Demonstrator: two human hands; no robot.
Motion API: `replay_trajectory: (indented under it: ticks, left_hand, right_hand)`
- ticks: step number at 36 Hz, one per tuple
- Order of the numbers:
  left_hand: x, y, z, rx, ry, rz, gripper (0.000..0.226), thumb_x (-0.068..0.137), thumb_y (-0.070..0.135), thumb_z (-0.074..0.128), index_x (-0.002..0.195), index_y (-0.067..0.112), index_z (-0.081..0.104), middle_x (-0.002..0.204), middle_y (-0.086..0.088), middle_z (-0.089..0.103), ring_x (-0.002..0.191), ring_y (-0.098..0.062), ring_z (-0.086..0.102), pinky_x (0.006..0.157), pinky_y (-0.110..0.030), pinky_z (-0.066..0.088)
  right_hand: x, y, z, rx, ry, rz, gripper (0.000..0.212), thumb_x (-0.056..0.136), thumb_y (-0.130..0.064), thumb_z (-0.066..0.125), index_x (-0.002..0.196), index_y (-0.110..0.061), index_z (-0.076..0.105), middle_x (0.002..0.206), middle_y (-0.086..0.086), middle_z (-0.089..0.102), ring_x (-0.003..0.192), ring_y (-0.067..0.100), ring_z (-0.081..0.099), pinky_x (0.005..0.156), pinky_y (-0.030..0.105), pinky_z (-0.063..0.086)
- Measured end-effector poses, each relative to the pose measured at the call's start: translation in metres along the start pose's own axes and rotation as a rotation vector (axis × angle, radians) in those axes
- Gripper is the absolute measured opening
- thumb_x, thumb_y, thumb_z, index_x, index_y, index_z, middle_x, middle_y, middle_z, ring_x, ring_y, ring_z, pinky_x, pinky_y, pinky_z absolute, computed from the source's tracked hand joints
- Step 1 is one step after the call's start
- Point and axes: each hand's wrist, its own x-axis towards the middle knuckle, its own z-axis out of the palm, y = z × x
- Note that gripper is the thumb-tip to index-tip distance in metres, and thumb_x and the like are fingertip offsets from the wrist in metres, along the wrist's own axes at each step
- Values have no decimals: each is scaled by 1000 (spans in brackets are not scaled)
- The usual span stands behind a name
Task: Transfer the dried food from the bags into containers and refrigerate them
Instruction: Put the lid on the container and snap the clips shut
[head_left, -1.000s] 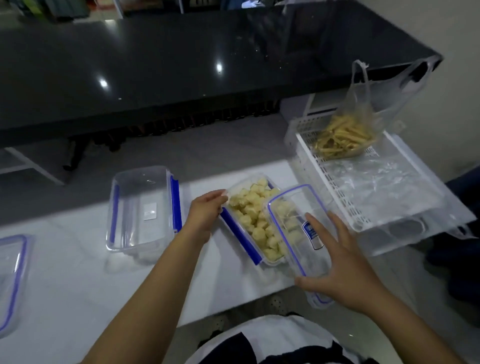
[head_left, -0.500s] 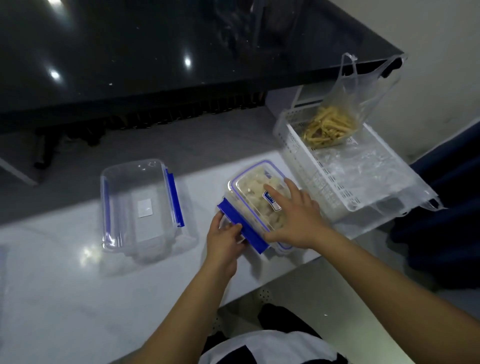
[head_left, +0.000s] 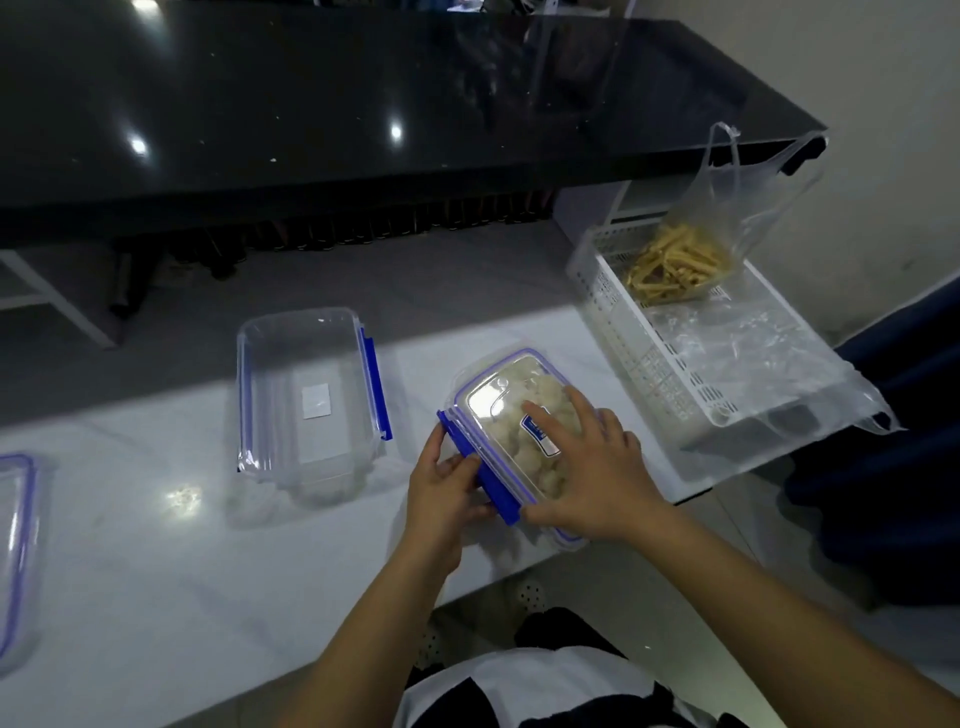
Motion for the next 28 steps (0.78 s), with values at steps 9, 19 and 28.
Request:
replay_trajectory:
  ticks: [9, 19, 28]
  left_hand:
    - [-9, -4, -13, -38, -42, 28, 59, 100, 12, 60, 150, 35, 40, 113, -8, 74, 95, -27, 75, 64, -42, 62]
    - [-7, -3, -24, -36, -65, 12, 58, 100, 11, 60, 149, 35, 42, 114, -8, 74, 95, -27, 75, 67, -45, 62]
    - [-4, -4, -29, -17, -62, 6, 56, 99, 12, 61, 148, 35, 44, 114, -11, 73, 93, -29, 75, 70, -49, 63]
  right_hand:
    - [-35, 16, -9, 190, 88, 144, 117, 45, -84, 55, 145, -63, -1, 162, -16, -12, 149, 26, 5, 117, 54, 21]
    - [-39, 33, 2, 199, 174, 277, 109, 51, -83, 61, 146, -65, 11, 165, -10, -2, 148, 33, 12, 114, 57, 22]
    - [-3, 35, -10, -26, 136, 325, 104, 58, -84, 60, 147, -63, 8, 166, -11, -3, 145, 44, 5, 112, 59, 16]
